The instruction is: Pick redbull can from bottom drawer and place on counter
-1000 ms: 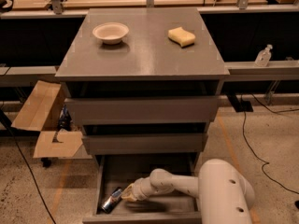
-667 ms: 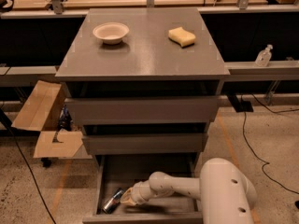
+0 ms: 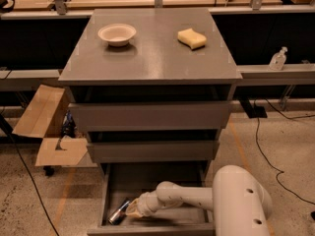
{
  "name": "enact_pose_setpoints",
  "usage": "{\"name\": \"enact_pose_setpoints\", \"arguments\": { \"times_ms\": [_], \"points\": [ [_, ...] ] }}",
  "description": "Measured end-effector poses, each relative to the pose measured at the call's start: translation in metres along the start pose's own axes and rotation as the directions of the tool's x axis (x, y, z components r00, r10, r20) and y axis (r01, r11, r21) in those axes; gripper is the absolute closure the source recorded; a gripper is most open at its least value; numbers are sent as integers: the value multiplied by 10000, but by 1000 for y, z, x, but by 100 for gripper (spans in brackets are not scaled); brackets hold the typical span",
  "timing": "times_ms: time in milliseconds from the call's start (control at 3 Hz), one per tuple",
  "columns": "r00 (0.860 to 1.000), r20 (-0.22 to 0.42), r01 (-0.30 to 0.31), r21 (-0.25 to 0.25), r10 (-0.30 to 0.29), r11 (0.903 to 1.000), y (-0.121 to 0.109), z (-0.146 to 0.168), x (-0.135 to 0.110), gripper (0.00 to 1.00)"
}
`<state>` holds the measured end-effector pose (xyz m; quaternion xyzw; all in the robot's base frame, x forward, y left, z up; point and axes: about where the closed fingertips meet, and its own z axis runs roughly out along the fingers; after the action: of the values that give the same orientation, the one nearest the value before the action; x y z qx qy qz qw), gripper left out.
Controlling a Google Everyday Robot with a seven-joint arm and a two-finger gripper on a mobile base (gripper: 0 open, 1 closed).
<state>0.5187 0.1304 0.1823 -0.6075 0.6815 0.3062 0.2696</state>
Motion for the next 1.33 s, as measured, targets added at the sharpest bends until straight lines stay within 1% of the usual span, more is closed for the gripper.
{"name": "enact_pose_setpoints", "arguments": {
  "times_ms": [333, 667, 1000, 1333],
  "points": [
    [9996, 183, 224, -127, -221, 9997, -6, 3, -5, 39],
    [9982, 416, 440, -289, -428, 9986, -21, 7, -9, 15],
    [9958, 682, 655, -595, -614, 9961, -39, 15, -12, 0],
    [9944, 814, 737, -729, -677, 9946, -49, 19, -10, 0]
  ]
}}
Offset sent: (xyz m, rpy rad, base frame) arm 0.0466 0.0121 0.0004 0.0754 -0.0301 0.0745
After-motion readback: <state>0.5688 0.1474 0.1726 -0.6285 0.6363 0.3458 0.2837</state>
